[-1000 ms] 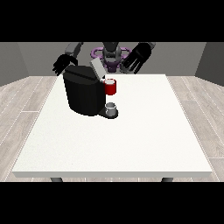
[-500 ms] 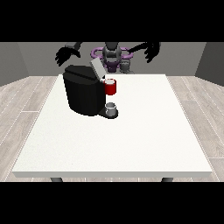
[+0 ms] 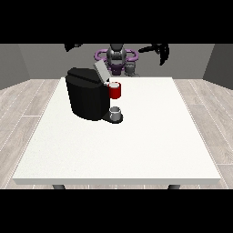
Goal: Insert the coffee pod into the coffee machine and close the lid
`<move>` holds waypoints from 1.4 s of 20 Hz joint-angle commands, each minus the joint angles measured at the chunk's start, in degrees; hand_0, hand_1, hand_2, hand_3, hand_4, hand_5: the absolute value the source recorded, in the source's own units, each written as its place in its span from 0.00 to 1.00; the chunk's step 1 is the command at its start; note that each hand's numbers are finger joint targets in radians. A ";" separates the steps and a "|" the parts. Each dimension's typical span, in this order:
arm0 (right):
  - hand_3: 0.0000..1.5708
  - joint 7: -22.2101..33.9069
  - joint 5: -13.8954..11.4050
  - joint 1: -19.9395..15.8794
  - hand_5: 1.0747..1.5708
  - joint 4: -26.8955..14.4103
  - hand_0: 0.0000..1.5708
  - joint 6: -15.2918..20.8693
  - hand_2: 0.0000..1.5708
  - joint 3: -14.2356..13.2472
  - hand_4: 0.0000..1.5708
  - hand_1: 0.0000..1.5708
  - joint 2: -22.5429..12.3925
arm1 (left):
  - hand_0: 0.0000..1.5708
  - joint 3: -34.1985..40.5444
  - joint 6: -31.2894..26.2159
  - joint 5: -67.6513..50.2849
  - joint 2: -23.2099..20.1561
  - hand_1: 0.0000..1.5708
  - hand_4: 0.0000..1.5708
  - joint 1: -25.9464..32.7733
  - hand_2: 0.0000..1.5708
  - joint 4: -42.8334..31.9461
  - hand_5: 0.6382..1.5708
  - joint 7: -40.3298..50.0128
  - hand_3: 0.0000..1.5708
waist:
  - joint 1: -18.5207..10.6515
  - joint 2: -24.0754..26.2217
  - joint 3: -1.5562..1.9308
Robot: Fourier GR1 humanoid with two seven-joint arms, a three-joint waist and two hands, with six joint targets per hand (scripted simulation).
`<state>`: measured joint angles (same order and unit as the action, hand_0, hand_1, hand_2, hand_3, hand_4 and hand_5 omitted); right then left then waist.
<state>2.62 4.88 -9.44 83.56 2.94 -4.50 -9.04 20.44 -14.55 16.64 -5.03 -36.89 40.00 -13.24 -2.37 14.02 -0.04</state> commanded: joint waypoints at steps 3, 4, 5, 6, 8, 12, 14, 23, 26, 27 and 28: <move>0.00 0.13 -0.47 -2.08 1.00 -0.02 0.00 -2.75 0.00 0.77 0.00 0.00 -1.74 | 0.00 -0.10 -4.27 -4.55 1.87 0.00 0.00 4.95 0.00 4.46 1.00 0.48 0.00 | -4.67 -0.28 0.05; 0.00 -0.04 -1.18 -1.37 1.00 0.06 0.00 -3.32 0.00 1.66 0.00 0.00 -1.77 | 0.00 -0.28 -3.50 -5.25 3.04 0.00 0.04 5.54 0.00 5.96 1.00 0.98 0.00 | -4.51 0.03 0.05; 0.00 -2.90 -0.93 0.19 1.00 -1.33 0.00 -3.61 0.00 1.88 0.00 0.00 -0.49 | 0.00 -1.38 -3.26 -4.68 4.57 0.00 0.09 7.86 0.00 6.53 1.00 -0.58 0.00 | -6.21 -0.32 0.06; 0.00 -0.85 -0.57 -3.71 1.00 0.04 0.00 -4.13 0.00 1.33 0.00 0.00 -1.75 | 0.00 -0.17 -3.74 -6.70 2.87 0.00 0.09 6.33 0.00 7.92 1.00 0.85 0.00 | -4.45 -2.74 0.04; 0.00 -3.72 -1.40 -5.68 1.00 -3.18 0.00 -4.76 0.00 -0.42 0.15 0.00 -3.74 | 0.00 -1.76 -4.51 -7.15 4.48 0.00 0.00 6.57 0.00 10.51 1.00 0.95 0.00 | -7.20 -4.63 0.06; 0.00 -1.86 -0.96 -7.76 1.00 -3.77 0.00 -5.70 0.00 0.60 0.00 0.00 -2.24 | 0.00 -4.84 -1.90 -9.63 4.94 0.00 0.13 10.69 0.00 16.64 1.00 3.36 0.00 | -6.60 -4.50 0.05; 0.00 0.18 -4.52 -4.69 1.00 -2.22 0.00 -3.51 0.00 4.99 0.08 0.00 0.64 | 0.00 -3.21 -5.20 -10.72 3.75 0.00 0.07 12.73 0.00 18.84 1.00 6.12 0.00 | -6.32 -2.46 0.05; 0.00 -5.32 -0.94 -11.86 1.00 -12.24 0.00 -5.93 0.00 -1.40 0.00 0.00 -0.72 | 0.00 -6.69 -1.93 -15.43 3.72 0.00 0.00 16.07 0.00 30.09 1.00 9.79 0.00 | -7.11 -11.08 0.05; 0.00 -2.28 -1.38 -16.03 1.00 -13.25 0.00 -6.02 0.00 -0.86 0.00 0.00 -0.82 | 0.00 -9.31 -0.02 -13.92 4.48 0.00 0.00 21.23 0.00 32.80 1.00 6.26 0.00 | -5.73 -12.10 0.04; 0.00 -5.29 -2.12 -17.18 1.00 -15.65 0.00 -5.01 0.00 -1.71 0.00 0.00 -0.77 | 0.00 -8.87 -1.21 -15.22 2.91 0.00 0.00 18.95 0.00 34.46 1.00 9.70 0.00 | -6.92 -13.40 0.05; 0.00 -2.59 -0.40 -18.96 1.00 -14.37 0.00 -7.60 0.00 -2.29 0.00 0.00 -2.51 | 0.00 -6.99 -0.43 -15.60 1.10 0.00 0.00 18.51 0.00 33.03 1.00 9.24 0.00 | -5.14 -13.88 0.04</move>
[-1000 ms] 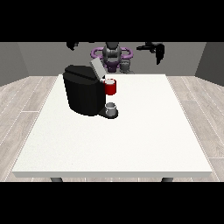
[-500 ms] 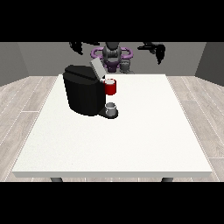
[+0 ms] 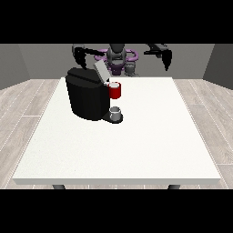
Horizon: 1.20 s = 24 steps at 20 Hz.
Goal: Insert the coffee pod into the coffee machine and close the lid
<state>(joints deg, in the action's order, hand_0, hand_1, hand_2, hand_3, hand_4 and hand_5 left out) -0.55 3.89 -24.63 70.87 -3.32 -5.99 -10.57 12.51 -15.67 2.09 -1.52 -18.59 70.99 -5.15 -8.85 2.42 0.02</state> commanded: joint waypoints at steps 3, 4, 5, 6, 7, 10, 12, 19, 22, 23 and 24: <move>0.00 1.36 -0.77 -2.76 1.00 -1.81 0.00 -0.76 0.00 1.26 0.00 0.00 0.96 | 0.00 1.09 -1.75 -3.09 -3.85 0.00 0.00 4.72 0.00 2.98 1.00 -0.60 0.00 | 2.61 -1.44 -0.02; 0.00 -4.97 -2.89 -0.72 1.00 -4.23 0.00 0.93 0.00 2.12 0.00 0.00 2.89 | 0.00 -0.42 0.58 -1.56 -2.41 0.00 0.00 4.68 0.00 5.55 1.00 0.24 0.00 | 1.46 -2.26 -0.01; 0.00 -2.99 -1.80 -4.15 1.00 -6.49 0.00 -1.39 0.00 0.01 0.00 0.00 -0.44 | 0.00 -2.76 1.66 -1.00 0.24 0.00 0.00 4.79 0.00 6.75 1.00 0.17 0.00 | 0.94 -3.24 -0.01; 0.00 -4.02 -2.65 -3.30 1.00 -7.35 0.00 0.40 0.00 0.52 0.00 0.00 1.20 | 0.00 -4.34 0.90 -1.20 0.35 0.00 0.00 6.39 0.00 10.47 1.00 4.41 0.00 | -0.43 -1.25 0.00; 0.00 -1.10 -2.55 -6.43 1.00 -6.12 0.00 0.09 0.00 1.11 0.00 0.00 1.15 | 0.00 -3.41 3.22 0.22 -0.07 0.00 0.00 5.76 0.00 7.93 1.00 0.11 0.00 | 1.20 -2.89 -0.02; 0.00 -4.58 -4.13 -5.83 1.00 -7.48 0.00 0.40 0.00 1.81 0.00 0.00 1.88 | 0.00 -2.29 -0.39 -3.44 -1.78 0.00 0.00 6.96 0.00 8.00 1.00 0.08 0.00 | 1.13 -3.76 -0.02; 0.00 -2.92 -3.63 -9.70 1.00 -7.71 0.00 0.12 0.00 1.17 0.00 0.00 1.42 | 0.00 -1.59 3.35 -1.36 -1.69 0.00 0.00 4.75 0.00 6.12 1.00 -3.58 0.00 | 2.14 -6.24 -0.02; 0.00 -1.64 -5.95 -9.93 1.00 -8.49 0.00 1.90 0.00 3.88 0.00 0.00 4.64 | 0.00 -0.28 1.91 -2.71 -5.57 0.00 0.00 5.59 0.00 6.15 1.00 -1.95 0.00 | 2.56 -5.09 -0.03; 0.00 -2.13 -4.69 -15.44 1.00 -11.97 0.00 0.27 0.00 0.90 0.00 0.00 1.75 | 0.00 -3.79 5.15 -1.73 -2.10 0.00 0.00 3.11 0.00 9.50 1.00 2.53 0.00 | 0.81 -6.78 -0.02; 0.00 -2.58 -5.50 -13.54 1.00 -10.67 0.00 0.41 0.00 2.74 0.00 0.00 3.41 | 0.00 0.05 2.61 -4.35 -5.88 0.00 0.00 2.78 0.00 7.15 1.00 1.09 0.00 | 1.89 -6.67 -0.03; 0.00 -3.27 -6.11 -13.99 1.00 -12.44 0.00 1.15 0.00 2.16 0.00 0.00 2.92 | 0.00 -1.25 3.54 -4.22 -4.45 0.00 0.00 2.82 0.00 8.88 1.00 2.23 0.00 | 0.89 -6.94 -0.02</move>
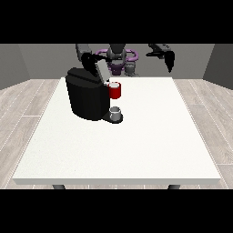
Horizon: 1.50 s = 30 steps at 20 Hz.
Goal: Insert the coffee pod into the coffee machine and close the lid
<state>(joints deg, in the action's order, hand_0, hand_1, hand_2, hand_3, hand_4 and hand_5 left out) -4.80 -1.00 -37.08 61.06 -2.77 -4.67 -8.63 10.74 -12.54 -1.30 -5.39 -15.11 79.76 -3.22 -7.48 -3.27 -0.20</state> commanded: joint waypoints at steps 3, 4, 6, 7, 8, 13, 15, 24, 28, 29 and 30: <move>0.00 -0.03 0.69 -2.30 1.00 -2.52 0.00 -2.78 0.00 -1.08 0.00 0.00 -1.89 | 0.00 2.20 -3.37 -2.27 -4.35 0.00 0.00 0.08 0.00 -1.09 1.00 -1.93 0.00 | -0.37 -2.39 0.20; 0.00 0.87 -1.36 -2.28 1.00 -2.80 0.00 0.02 0.00 0.93 0.00 0.00 0.88 | 0.00 -1.51 3.26 1.24 1.24 0.00 0.00 -0.32 0.00 0.07 1.00 0.11 0.00 | 0.55 -0.65 0.20; 0.00 -0.22 -1.88 -2.45 1.00 -2.50 0.00 0.23 0.00 1.54 0.05 0.00 1.55 | 0.00 0.19 0.13 -0.73 -0.88 0.00 0.00 0.64 0.00 -2.46 1.00 -2.85 0.00 | 0.38 -1.69 0.19; 0.00 3.27 -2.15 -4.25 1.00 -1.49 0.00 0.00 0.00 2.19 0.12 0.00 1.24 | 0.00 0.77 0.58 -1.11 -0.83 0.00 0.00 0.65 0.00 -3.33 1.00 -2.01 0.00 | 0.48 -0.36 0.19; 0.00 4.78 -2.07 -2.95 1.00 -0.36 0.00 -0.09 0.00 3.42 0.07 0.00 2.78 | 0.00 2.17 -0.74 -1.25 -3.02 0.00 0.02 1.87 0.00 -4.67 1.00 -3.25 0.00 | 1.13 0.93 0.18; 0.00 2.03 -5.40 -7.15 1.00 -3.48 0.00 1.54 0.00 3.98 0.04 0.00 2.45 | 0.00 -2.72 3.26 1.93 1.11 0.00 0.11 0.19 0.00 -1.55 1.00 -1.78 0.00 | -1.12 -1.29 0.20; 0.00 1.51 -6.23 -7.54 1.00 -2.24 0.00 0.27 0.00 5.07 0.11 0.00 2.32 | 0.00 1.98 0.03 -1.69 -3.57 0.00 0.10 -1.53 0.00 -5.50 1.00 -3.02 0.00 | 0.44 -2.28 0.19; 0.00 -0.17 -6.58 -8.19 1.00 -4.44 0.00 0.86 0.00 3.97 0.08 0.00 4.40 | 0.00 0.16 -0.23 -2.35 -3.23 0.00 0.08 -1.42 0.00 -2.87 1.00 -2.56 0.00 | -0.10 -0.29 0.20; 0.00 -1.42 -4.50 -6.80 1.00 -3.67 0.00 -1.36 0.00 3.17 0.08 0.00 4.61 | 0.00 -4.96 3.16 1.95 2.11 0.00 0.12 5.15 0.00 0.52 1.00 -5.46 0.00 | -1.03 3.61 0.22; 0.00 -3.89 -5.15 -4.25 1.00 -0.97 0.00 -1.33 0.00 6.78 0.11 0.00 8.43 | 0.00 -3.20 4.26 1.67 1.96 0.00 0.11 3.53 0.00 -3.50 1.00 -7.03 0.00 | 2.67 2.71 0.20; 0.00 -1.59 -3.13 -3.34 1.00 1.34 0.00 -1.84 0.00 10.34 0.16 0.00 8.47 | 0.00 -1.68 2.26 -0.01 1.23 0.00 0.09 4.48 0.00 -6.37 1.00 -10.06 0.00 | 3.31 4.65 0.18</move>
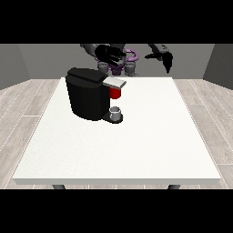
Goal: Insert the coffee pod into the coffee machine and close the lid
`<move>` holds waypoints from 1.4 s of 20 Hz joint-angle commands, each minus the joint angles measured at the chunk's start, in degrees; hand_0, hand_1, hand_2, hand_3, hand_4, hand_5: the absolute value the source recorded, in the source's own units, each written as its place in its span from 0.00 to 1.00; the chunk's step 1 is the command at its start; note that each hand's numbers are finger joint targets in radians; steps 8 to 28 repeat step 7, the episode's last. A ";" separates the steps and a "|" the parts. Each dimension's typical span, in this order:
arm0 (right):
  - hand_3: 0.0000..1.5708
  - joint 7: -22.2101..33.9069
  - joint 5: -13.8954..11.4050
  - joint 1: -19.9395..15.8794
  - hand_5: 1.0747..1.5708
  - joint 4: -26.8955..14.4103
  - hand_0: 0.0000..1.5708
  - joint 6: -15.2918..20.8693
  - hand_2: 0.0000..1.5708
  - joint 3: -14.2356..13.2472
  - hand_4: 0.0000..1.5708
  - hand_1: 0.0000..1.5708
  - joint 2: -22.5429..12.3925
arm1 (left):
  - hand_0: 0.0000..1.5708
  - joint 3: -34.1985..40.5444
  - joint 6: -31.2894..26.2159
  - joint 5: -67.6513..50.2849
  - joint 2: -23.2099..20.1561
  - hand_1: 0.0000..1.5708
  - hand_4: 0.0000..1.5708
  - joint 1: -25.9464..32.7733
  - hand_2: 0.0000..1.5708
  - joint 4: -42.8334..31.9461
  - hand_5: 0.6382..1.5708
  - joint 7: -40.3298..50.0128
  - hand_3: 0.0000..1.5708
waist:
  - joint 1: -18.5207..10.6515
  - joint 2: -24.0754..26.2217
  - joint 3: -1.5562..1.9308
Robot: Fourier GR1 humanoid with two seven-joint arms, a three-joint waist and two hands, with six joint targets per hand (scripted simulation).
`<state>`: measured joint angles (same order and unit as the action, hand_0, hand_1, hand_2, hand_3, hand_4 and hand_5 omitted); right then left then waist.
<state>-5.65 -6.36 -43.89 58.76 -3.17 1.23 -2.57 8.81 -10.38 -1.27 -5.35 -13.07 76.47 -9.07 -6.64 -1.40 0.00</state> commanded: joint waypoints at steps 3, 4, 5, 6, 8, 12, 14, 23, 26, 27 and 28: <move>0.00 -5.20 6.35 11.02 1.00 5.44 0.00 1.32 0.00 6.58 0.17 0.00 2.49 | 0.00 -0.13 -0.17 -0.63 0.49 0.00 0.12 0.93 0.00 -1.18 1.00 -0.74 0.00 | 2.80 4.51 0.01; 0.00 -5.11 9.20 12.79 1.00 6.18 0.00 1.00 0.00 5.44 0.18 0.00 2.51 | 0.00 -0.04 -0.10 0.15 0.45 0.00 0.12 2.96 0.00 -1.94 1.00 -3.65 0.00 | 3.50 4.62 0.01; 0.00 -5.32 8.84 14.66 1.00 7.38 0.00 0.35 0.00 6.21 0.18 0.00 2.52 | 0.00 2.12 -0.41 -2.14 -0.65 0.00 0.12 1.97 0.00 -2.38 1.00 -0.97 0.00 | 4.83 5.47 0.00; 0.00 -3.40 10.64 18.56 1.00 7.47 0.00 0.66 0.00 7.48 0.16 0.00 2.53 | 0.00 -0.59 2.13 0.72 1.91 0.00 0.12 4.48 0.00 -1.68 1.00 0.06 0.00 | 5.73 8.90 0.02; 0.00 -7.33 9.06 21.64 1.00 7.65 0.00 0.60 0.00 7.35 0.10 0.00 2.54 | 0.00 1.38 0.99 -0.23 -0.12 0.00 0.12 5.02 0.00 -2.02 1.00 -2.58 0.00 | 6.64 7.14 0.01; 0.00 -7.33 9.06 21.64 1.00 7.65 0.00 0.60 0.00 7.35 0.10 0.00 2.54 | 0.00 1.38 0.99 -0.23 -0.12 0.00 0.12 5.02 0.00 -2.02 1.00 -2.58 0.00 | 6.64 7.14 0.01; 0.00 -7.33 9.06 21.64 1.00 7.65 0.00 0.60 0.00 7.35 0.10 0.00 2.54 | 0.00 1.38 0.99 -0.23 -0.12 0.00 0.12 5.02 0.00 -2.02 1.00 -2.58 0.00 | 6.64 7.14 0.01; 0.00 -7.33 9.06 21.64 1.00 7.65 0.00 0.60 0.00 7.35 0.10 0.00 2.54 | 0.00 1.38 0.99 -0.23 -0.12 0.00 0.12 5.02 0.00 -2.02 1.00 -2.58 0.00 | 6.64 7.14 0.01; 0.00 -7.33 9.06 21.64 1.00 7.65 0.00 0.60 0.00 7.35 0.10 0.00 2.54 | 0.00 1.38 0.99 -0.23 -0.12 0.00 0.12 5.02 0.00 -2.02 1.00 -2.58 0.00 | 6.64 7.14 0.01; 0.00 -7.33 9.06 21.64 1.00 7.65 0.00 0.60 0.00 7.35 0.10 0.00 2.54 | 0.00 1.38 0.99 -0.23 -0.12 0.00 0.12 5.02 0.00 -2.02 1.00 -2.58 0.00 | 6.64 7.14 0.01; 0.00 -7.33 9.06 21.64 1.00 7.65 0.00 0.60 0.00 7.35 0.10 0.00 2.54 | 0.00 1.38 0.99 -0.23 -0.12 0.00 0.12 5.02 0.00 -2.02 1.00 -2.58 0.00 | 6.64 7.14 0.01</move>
